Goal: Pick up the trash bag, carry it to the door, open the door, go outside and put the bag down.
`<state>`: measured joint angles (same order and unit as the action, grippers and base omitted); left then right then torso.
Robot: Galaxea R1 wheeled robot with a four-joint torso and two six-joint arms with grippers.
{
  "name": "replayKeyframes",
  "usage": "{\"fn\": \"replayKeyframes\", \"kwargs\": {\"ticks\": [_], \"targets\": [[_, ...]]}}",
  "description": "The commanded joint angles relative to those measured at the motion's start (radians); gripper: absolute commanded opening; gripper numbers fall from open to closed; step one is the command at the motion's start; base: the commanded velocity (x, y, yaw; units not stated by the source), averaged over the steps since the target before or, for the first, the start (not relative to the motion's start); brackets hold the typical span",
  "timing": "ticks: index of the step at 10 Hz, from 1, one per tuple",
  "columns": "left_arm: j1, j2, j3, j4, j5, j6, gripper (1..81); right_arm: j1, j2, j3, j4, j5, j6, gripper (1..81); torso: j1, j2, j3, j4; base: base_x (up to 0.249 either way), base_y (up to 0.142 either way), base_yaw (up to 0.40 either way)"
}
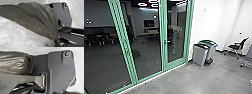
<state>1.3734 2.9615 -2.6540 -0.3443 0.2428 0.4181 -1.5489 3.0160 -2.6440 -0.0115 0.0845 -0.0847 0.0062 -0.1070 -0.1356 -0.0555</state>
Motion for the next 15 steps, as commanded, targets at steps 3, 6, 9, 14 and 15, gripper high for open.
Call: {"fn": "replayKeyframes", "kwargs": {"ticks": [3, 6, 9, 14, 15], "targets": [[-0.064, -0.007, 0.002, -0.007, 0.075, 0.007, 1.0, 0.042, -0.001, 0.006, -0.008, -0.051, -0.003, 81.1, 0.000, 0.000, 0.000, 0.000, 0.160, -0.020, 0.000], [-0.064, -0.005, 0.002, -0.007, 0.075, 0.007, 1.0, 0.043, -0.001, 0.006, -0.010, -0.051, -0.003, 81.1, 0.000, 0.000, 0.000, 0.000, 0.159, 0.000, 0.000], [-0.064, -0.005, 0.003, -0.007, 0.075, 0.007, 1.0, 0.043, -0.001, 0.006, -0.010, -0.052, -0.003, 81.1, -0.001, 0.000, 0.000, 0.000, 0.167, 0.000, 0.000], [-0.064, -0.004, 0.003, -0.007, 0.075, 0.007, 1.0, 0.042, -0.001, 0.003, -0.010, -0.052, -0.003, 81.1, -0.001, 0.000, 0.000, 0.000, 0.193, -0.072, 0.000], [-0.066, -0.004, 0.002, -0.007, 0.075, 0.007, 1.0, 0.042, -0.001, 0.003, -0.010, -0.052, -0.003, 81.1, -0.001, 0.000, 0.000, 0.000, 0.204, -0.083, 0.000]]}}
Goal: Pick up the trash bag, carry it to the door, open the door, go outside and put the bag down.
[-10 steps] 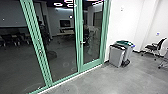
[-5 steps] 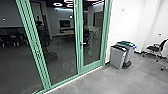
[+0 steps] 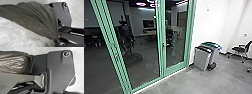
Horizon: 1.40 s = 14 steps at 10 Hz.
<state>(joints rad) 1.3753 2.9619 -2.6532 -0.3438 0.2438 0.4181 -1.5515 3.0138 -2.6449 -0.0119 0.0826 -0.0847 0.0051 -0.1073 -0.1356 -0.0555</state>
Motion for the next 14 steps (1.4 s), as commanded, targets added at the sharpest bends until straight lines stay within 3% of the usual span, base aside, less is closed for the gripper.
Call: {"fn": "replayKeyframes", "kwargs": {"ticks": [1, 6, 14], "targets": [[-0.066, -0.004, 0.001, -0.007, 0.074, 0.007, 1.0, 0.046, 0.003, 0.005, -0.010, -0.049, -0.003, 81.1, 0.000, 0.000, 0.000, 0.000, 0.204, -0.083, 0.000], [-0.066, -0.006, 0.001, -0.007, 0.074, 0.007, 1.0, 0.044, 0.003, 0.004, -0.010, -0.049, -0.003, 81.1, 0.000, 0.000, 0.000, 0.000, 0.202, -0.077, 0.000], [-0.066, -0.007, 0.002, -0.007, 0.074, 0.007, 1.0, 0.046, 0.001, 0.004, -0.010, -0.049, -0.003, 81.1, 0.000, 0.000, 0.000, 0.000, 0.193, 0.000, 0.000]]}}
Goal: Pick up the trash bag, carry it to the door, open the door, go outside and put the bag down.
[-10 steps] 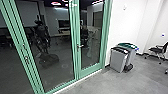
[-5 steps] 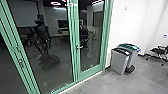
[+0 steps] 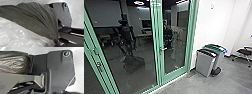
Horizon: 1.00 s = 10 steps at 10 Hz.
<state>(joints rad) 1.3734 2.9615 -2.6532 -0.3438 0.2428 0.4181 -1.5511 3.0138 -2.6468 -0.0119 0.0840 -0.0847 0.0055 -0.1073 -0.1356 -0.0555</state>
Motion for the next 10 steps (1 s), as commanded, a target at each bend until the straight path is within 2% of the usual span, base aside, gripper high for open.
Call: {"fn": "replayKeyframes", "kwargs": {"ticks": [1, 10], "targets": [[-0.064, -0.007, 0.001, -0.007, 0.075, 0.007, 1.0, 0.044, 0.001, 0.005, -0.010, -0.050, -0.003, 81.1, 0.000, 0.000, 0.000, 0.000, 0.193, -0.065, 0.000], [-0.066, -0.005, 0.001, -0.007, 0.075, 0.007, 1.0, 0.045, 0.003, 0.007, -0.010, -0.052, -0.001, 81.1, 0.000, 0.000, 0.000, 0.000, 0.193, -0.073, 0.000]]}}
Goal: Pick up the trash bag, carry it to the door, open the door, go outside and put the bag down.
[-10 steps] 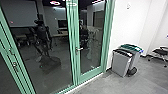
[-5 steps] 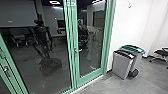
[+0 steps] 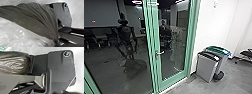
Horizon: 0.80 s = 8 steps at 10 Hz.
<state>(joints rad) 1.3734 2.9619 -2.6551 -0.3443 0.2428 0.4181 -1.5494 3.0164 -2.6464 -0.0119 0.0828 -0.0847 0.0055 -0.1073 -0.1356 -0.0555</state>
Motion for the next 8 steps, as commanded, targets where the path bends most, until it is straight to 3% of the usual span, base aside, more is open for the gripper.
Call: {"fn": "replayKeyframes", "kwargs": {"ticks": [1, 5, 8], "targets": [[-0.066, -0.006, 0.004, -0.007, 0.075, 0.007, 1.0, 0.044, 0.000, 0.007, -0.010, -0.051, -0.003, 81.1, 0.000, 0.000, 0.000, 0.000, 0.193, -0.083, 0.000], [-0.067, -0.004, 0.003, -0.007, 0.075, 0.007, 1.0, 0.045, 0.000, 0.005, -0.010, -0.052, -0.003, 81.1, 0.000, 0.000, 0.000, 0.000, 0.193, -0.086, 0.000], [-0.066, -0.004, 0.003, -0.007, 0.075, 0.007, 1.0, 0.045, 0.000, 0.005, -0.010, -0.052, -0.003, 81.1, 0.000, 0.000, 0.000, 0.000, 0.193, -0.043, 0.000]]}}
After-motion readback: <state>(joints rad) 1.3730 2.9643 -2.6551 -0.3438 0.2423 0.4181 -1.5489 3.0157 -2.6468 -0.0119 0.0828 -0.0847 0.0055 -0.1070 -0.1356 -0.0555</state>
